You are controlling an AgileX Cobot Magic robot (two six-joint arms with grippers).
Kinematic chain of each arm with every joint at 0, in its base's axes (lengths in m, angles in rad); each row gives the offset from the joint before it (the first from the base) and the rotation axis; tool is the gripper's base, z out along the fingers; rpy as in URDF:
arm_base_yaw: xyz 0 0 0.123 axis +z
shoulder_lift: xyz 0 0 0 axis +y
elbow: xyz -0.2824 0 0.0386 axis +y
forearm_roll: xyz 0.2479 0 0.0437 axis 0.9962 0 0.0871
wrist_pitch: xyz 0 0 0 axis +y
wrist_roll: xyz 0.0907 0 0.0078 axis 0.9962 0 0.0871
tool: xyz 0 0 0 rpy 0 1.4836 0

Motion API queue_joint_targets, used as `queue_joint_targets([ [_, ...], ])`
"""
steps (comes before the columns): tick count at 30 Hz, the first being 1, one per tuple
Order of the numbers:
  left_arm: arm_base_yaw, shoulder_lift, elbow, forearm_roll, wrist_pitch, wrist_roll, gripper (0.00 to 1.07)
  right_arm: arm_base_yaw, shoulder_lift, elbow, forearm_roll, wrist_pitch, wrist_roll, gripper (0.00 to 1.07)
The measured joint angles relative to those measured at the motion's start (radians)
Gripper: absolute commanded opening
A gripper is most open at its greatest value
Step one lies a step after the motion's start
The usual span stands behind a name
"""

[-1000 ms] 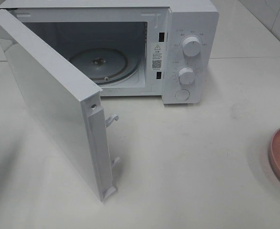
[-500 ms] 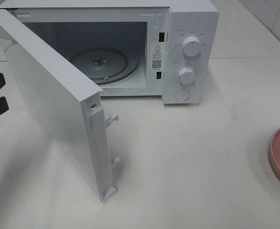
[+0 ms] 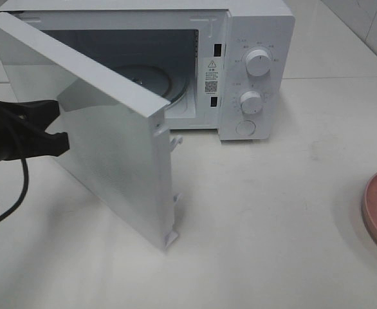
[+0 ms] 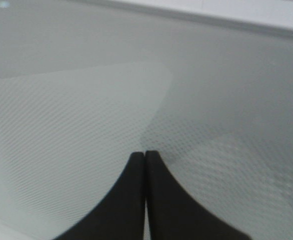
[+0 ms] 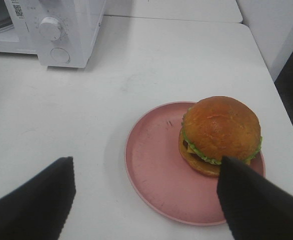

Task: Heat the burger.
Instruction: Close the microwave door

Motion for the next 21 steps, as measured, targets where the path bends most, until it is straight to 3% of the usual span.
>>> queue_joint_targets([
  [5,-0.078,0.051,-0.039,-0.094,0.0,0.054,0.0,0.0,0.0,0.0,0.0,0.0,0.0,0.76],
  [7,-0.148,0.093,-0.089,-0.25,0.0,0.113,0.0,0.0,0.0,0.0,0.0,0.0,0.0,0.76],
  [8,-0.148,0.093,-0.089,-0.25,0.0,0.113,0.0,0.0,0.0,0.0,0.0,0.0,0.0,0.76],
  [10,-0.205,0.125,-0.137,-0.35,0.0,0.171,0.0,0.0,0.0,0.0,0.0,0.0,0.0,0.76],
  [11,-0.205,0.125,-0.137,-0.35,0.0,0.171,0.0,0.0,0.0,0.0,0.0,0.0,0.0,0.76],
  [12,-0.236,0.151,-0.171,-0.403,0.0,0.21,0.0,0.0,0.0,0.0,0.0,0.0,0.0,0.76],
  [15,-0.277,0.188,-0.232,-0.47,0.0,0.258,0.0,0.0,0.0,0.0,0.0,0.0,0.0,0.76],
  [21,-0.322,0.247,-0.324,-0.567,0.004,0.323,0.0,0.0,0.0,0.0,0.0,0.0,0.0,0.76],
])
